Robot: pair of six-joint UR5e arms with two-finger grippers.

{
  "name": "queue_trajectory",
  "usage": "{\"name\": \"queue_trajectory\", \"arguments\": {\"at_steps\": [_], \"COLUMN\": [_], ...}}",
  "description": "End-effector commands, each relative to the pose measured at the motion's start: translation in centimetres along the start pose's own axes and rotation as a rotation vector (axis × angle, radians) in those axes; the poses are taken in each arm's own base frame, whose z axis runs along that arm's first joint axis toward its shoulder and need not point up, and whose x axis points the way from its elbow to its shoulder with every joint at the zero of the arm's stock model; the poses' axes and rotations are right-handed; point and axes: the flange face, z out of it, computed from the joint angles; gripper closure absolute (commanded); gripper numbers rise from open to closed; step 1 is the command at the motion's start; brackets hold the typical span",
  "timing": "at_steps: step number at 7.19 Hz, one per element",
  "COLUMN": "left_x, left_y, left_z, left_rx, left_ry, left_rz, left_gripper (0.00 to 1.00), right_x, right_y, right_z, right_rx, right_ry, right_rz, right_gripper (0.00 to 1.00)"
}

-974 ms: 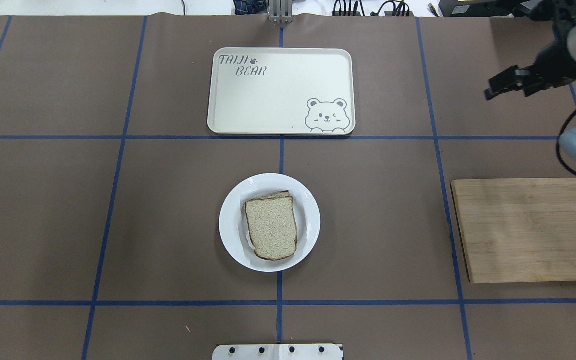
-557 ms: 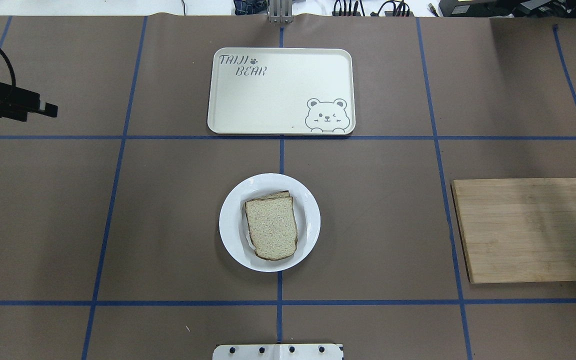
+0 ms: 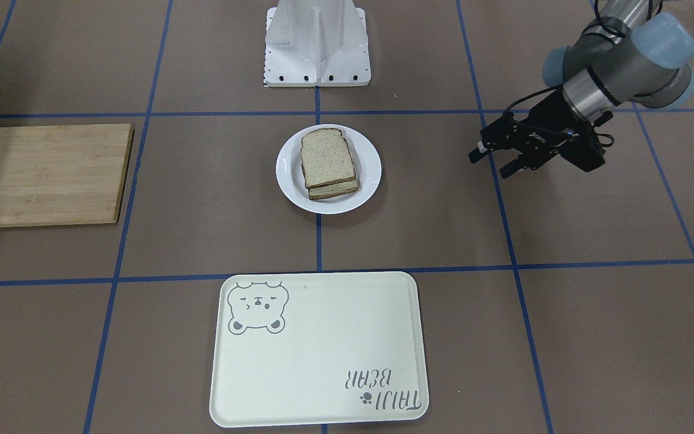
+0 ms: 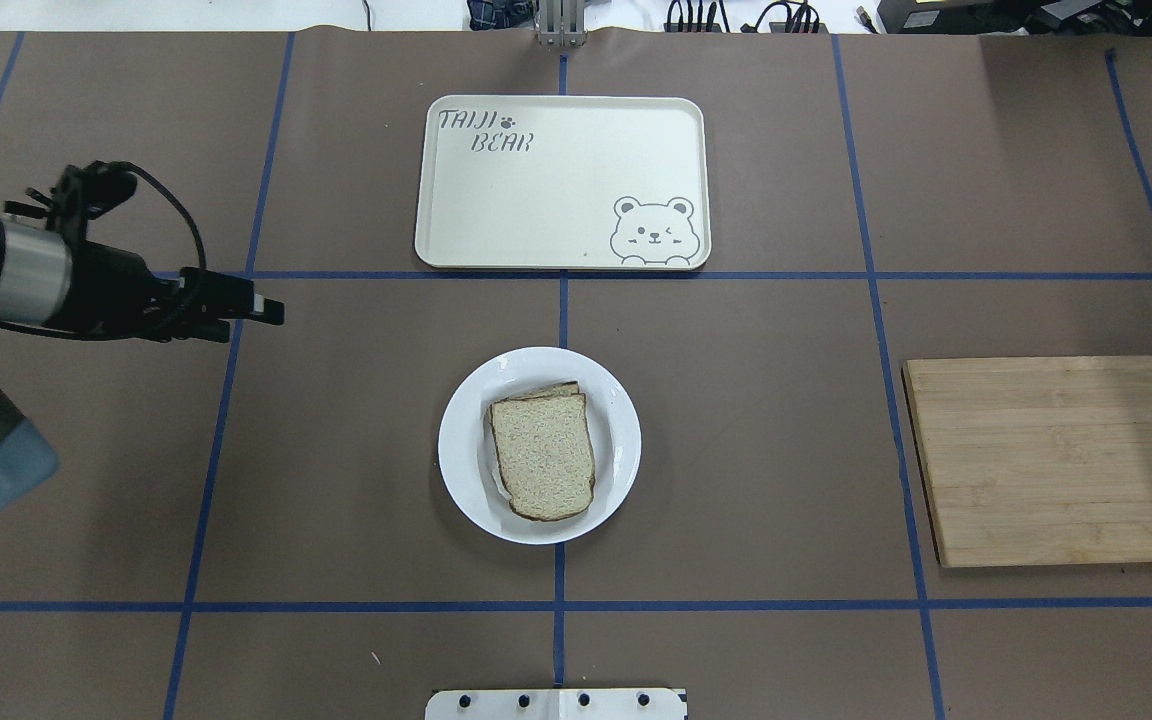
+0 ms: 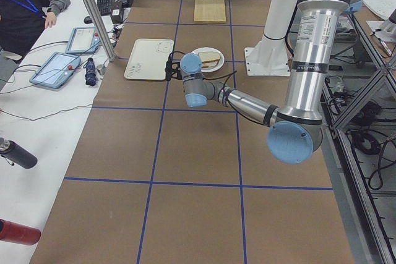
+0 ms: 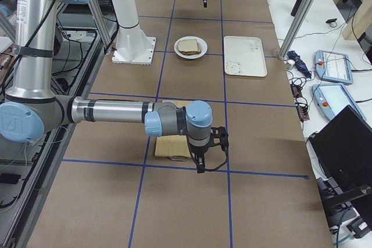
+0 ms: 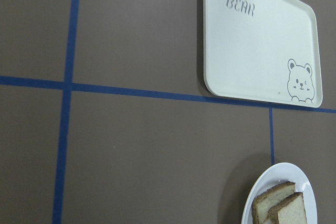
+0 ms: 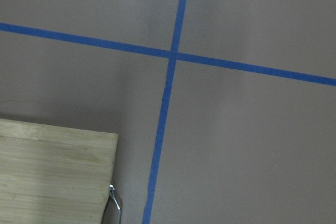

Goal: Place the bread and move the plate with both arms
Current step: 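Move the left gripper to the near rim of the white plate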

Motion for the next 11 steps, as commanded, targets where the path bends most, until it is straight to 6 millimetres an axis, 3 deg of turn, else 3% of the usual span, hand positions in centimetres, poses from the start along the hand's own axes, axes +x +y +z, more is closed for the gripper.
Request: {"name": "queue_trajectory", "arguments": {"at_steps": [1, 2, 3, 4, 5, 8, 11], "left_x": [2.0, 2.2, 2.4, 3.2, 4.4, 1.7, 2.4], "left_y": [3.4, 4.8, 6.1, 8.8, 10.3, 10.5, 11.1], "left_z": [5.7, 6.5, 8.1, 10.5, 12.3, 13.7, 14.3], "left_rx": [0.001, -0.023, -0.014, -0.012, -0.020, -0.023, -0.037], "left_ry": [0.036, 0.090, 0.128, 0.154, 0.171, 0.177, 0.188], "left_rz": [0.000, -0.055, -0.073, -0.073, -0.092, -0.092, -0.104], "left_gripper": [0.01, 0.03, 0.10, 0.25, 0.48, 0.51, 0.51], "right_x": [0.5, 0.4, 0.4, 0.4, 0.4, 0.4, 0.4], "right_y": [0.3, 0.3, 0.4, 0.4, 0.3, 0.4, 0.4], "right_z": [-0.5, -0.5, -0.5, -0.4, -0.5, -0.4, -0.4], "right_rx": [0.007, 0.008, 0.008, 0.006, 0.008, 0.008, 0.007], "right_ry": [-0.005, -0.006, -0.014, -0.014, -0.014, -0.014, -0.014], "right_rz": [0.006, 0.005, 0.006, 0.009, 0.009, 0.015, 0.014], "right_gripper": [0.00, 0.00, 0.00, 0.00, 0.00, 0.00, 0.00]}}
